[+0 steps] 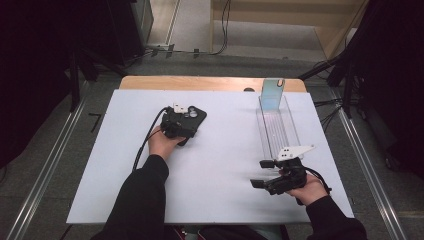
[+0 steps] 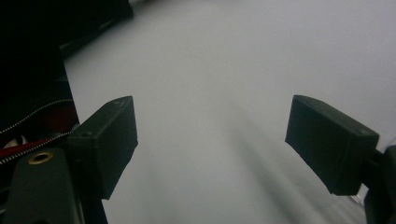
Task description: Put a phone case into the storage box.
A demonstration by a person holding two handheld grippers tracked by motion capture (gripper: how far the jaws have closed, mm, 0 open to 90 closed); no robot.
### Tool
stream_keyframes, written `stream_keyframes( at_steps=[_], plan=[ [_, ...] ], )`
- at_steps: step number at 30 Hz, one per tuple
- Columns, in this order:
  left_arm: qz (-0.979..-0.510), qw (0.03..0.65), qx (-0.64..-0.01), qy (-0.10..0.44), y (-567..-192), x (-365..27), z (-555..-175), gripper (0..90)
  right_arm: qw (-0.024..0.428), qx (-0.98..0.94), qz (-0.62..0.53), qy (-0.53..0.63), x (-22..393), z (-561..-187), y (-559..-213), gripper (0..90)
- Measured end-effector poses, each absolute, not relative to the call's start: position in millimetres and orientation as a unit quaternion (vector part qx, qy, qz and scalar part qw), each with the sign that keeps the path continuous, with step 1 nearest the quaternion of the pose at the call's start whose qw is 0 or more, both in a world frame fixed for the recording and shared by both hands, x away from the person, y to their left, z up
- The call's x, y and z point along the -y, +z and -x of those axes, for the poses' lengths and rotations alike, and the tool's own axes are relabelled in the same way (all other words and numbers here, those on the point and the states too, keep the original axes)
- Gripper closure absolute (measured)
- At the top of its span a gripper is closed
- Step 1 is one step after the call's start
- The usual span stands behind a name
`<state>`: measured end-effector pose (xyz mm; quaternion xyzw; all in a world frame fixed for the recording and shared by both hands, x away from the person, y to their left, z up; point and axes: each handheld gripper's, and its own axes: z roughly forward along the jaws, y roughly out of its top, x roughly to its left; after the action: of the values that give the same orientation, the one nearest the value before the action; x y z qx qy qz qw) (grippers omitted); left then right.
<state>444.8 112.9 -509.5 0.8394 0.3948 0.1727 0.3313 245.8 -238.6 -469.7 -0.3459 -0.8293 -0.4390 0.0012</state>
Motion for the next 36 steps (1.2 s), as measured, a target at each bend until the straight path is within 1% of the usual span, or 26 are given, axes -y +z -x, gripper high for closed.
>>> stream_keyframes(
  at_steps=[4, 11, 21, 30, 36],
  plan=[
    [-0.837, 0.339, -0.397, 0.163, -503, -116, -445, 14.9, 0.002, 0.829, 0.345, -0.439, 239, -246, -469, 15.0],
    [-0.84, 0.353, -0.38, 0.155, -475, -122, -439, 15.0, 0.0, 0.828, 0.346, -0.441, 238, -247, -469, 15.0],
    [-0.842, 0.363, -0.374, 0.142, -445, -124, -416, 14.9, -0.005, 0.827, 0.344, -0.445, 236, -246, -467, 15.0],
    [-0.842, 0.385, -0.36, 0.118, -431, -118, -386, 14.9, -0.016, 0.82, 0.341, -0.46, 234, -244, -465, 14.9],
    [-0.842, 0.391, -0.355, 0.108, -432, -115, -368, 14.8, -0.014, 0.827, 0.339, -0.449, 230, -244, -461, 14.9]
  ],
)
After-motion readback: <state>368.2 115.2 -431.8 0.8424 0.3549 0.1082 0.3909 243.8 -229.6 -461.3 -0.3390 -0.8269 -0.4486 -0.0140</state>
